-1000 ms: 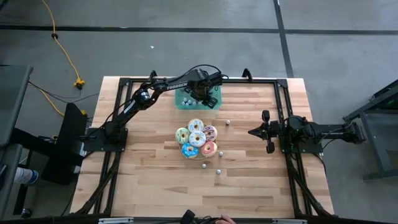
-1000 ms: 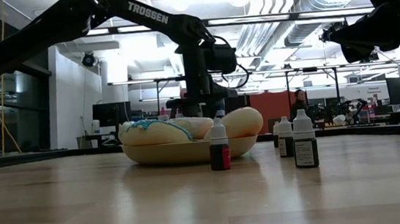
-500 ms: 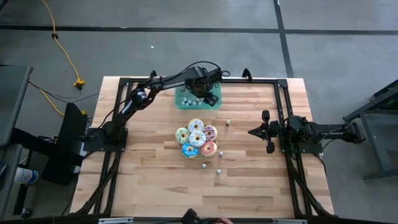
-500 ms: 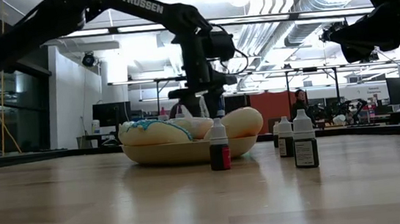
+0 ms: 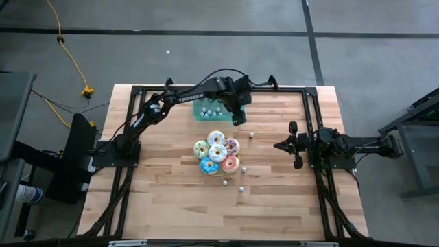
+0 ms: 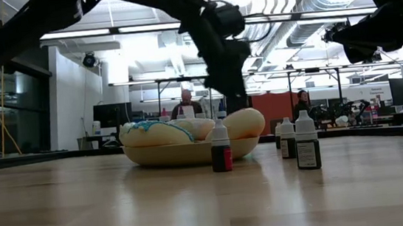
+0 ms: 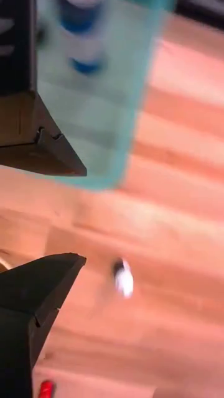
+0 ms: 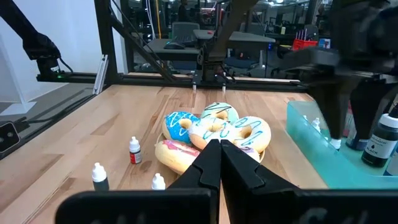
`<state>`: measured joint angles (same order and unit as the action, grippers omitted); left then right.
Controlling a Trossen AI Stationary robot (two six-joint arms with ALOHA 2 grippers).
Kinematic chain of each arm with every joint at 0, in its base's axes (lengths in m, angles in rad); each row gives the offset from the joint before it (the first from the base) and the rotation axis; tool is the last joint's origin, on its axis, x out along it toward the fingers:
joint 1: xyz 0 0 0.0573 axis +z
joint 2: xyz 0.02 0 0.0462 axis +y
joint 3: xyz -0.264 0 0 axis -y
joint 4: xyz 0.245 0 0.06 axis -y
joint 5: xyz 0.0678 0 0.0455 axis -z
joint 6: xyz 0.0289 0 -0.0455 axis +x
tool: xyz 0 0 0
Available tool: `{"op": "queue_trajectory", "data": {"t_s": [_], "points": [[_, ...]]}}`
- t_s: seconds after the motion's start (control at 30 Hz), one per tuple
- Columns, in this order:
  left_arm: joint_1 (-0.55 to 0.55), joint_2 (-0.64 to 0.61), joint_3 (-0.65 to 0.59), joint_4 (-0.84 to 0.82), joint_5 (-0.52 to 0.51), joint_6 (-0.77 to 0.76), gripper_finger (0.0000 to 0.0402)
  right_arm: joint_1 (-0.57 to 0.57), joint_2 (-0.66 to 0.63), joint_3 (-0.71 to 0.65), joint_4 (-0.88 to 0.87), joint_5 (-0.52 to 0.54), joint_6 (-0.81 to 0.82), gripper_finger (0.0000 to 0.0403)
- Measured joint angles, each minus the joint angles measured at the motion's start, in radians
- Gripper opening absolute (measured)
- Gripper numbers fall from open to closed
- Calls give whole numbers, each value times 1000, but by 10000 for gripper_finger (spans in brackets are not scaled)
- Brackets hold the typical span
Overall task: Pick & Place food coloring
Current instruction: Put the small green food coloring bottle into the green container
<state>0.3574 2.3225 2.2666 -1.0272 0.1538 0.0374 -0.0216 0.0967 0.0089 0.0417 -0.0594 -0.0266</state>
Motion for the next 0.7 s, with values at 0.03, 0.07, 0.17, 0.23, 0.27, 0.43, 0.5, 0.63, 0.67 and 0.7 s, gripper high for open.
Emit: {"op": "queue_trajectory", "data": {"t_s": [0.03, 0.07, 0.17, 0.23, 0.27, 0.43, 0.5, 0.63, 0.67, 0.7], "points": [[-9, 1, 0, 18, 15, 39, 204, 0, 0, 0, 0, 0, 0, 0], [-18, 1, 0, 39, 29, 73, 204, 0, 0, 0, 0, 0, 0, 0], [-40, 1, 0, 77, 57, 163, 204, 0, 0, 0, 0, 0, 0, 0], [-52, 2, -3, 89, 71, 229, 204, 0, 0, 0, 0, 0, 0, 0], [-58, 2, -6, 100, 72, 264, 204, 0, 0, 0, 0, 0, 0, 0], [-78, 3, -52, 141, 73, 379, 204, 0, 0, 0, 0, 0, 0, 0], [-85, 3, -83, 173, 74, 384, 204, 0, 0, 0, 0, 0, 0, 0], [-92, 4, -155, 245, 75, 385, 204, 0, 0, 0, 0, 0, 0, 0], [-95, 4, -170, 270, 78, 384, 204, 0, 0, 0, 0, 0, 0, 0], [-97, 4, -184, 289, 89, 383, 204, 0, 0, 0, 0, 0, 0, 0]]}}
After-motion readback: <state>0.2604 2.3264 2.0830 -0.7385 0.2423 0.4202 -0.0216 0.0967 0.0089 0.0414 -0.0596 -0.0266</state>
